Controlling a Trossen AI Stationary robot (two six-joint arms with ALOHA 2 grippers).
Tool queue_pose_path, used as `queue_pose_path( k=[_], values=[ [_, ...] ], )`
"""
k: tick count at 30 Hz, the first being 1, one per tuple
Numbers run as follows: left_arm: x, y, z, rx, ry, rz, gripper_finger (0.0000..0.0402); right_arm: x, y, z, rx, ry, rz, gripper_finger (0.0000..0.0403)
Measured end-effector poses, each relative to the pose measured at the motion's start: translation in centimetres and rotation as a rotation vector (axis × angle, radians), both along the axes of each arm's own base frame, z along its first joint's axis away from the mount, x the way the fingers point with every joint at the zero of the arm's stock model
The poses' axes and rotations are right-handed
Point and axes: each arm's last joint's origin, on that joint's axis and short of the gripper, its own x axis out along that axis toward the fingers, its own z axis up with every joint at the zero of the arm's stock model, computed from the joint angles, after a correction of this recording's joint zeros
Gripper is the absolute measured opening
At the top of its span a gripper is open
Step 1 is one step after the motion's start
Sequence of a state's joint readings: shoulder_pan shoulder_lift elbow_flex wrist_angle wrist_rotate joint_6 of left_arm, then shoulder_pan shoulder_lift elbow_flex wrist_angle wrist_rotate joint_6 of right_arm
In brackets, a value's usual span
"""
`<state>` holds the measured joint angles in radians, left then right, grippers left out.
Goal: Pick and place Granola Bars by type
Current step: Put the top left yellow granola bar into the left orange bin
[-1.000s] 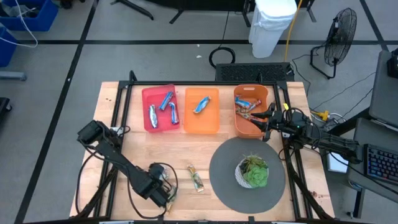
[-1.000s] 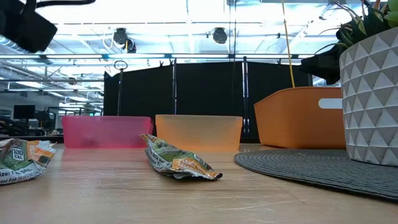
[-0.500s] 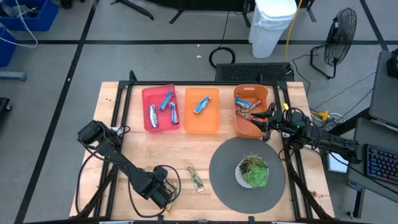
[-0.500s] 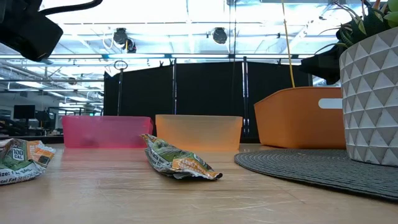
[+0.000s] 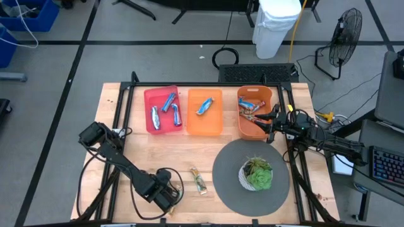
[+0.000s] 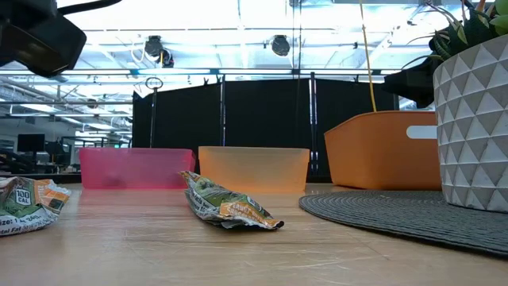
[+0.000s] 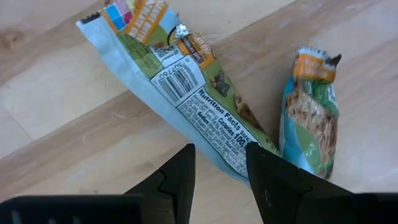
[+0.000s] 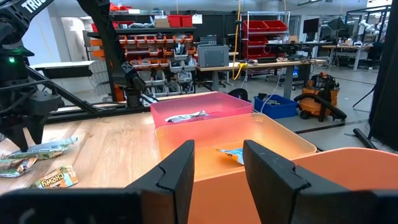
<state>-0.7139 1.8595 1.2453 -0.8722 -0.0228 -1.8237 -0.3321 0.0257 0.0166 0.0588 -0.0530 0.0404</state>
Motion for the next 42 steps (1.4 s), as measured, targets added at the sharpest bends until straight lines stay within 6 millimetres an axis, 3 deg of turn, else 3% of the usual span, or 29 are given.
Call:
queue_pose_path(
  k=[28,35,42],
  values=[
    [0.1,0.2,0.0,0.036,-0.038,0.067,0.0147,0.0,0.0,0.0,0.0,0.0,0.0,0.0128],
    [-0.5,1.1,-1.5,0.022,0.026,0.123,0.0147,0.0,0.0,0.0,0.0,0.0,0.0,0.0128],
    [-0.6,1.2,-1.7,0.017,0.04,0.059,0.0147,0.0,0.0,0.0,0.0,0.0,0.0,0.0128]
  ],
)
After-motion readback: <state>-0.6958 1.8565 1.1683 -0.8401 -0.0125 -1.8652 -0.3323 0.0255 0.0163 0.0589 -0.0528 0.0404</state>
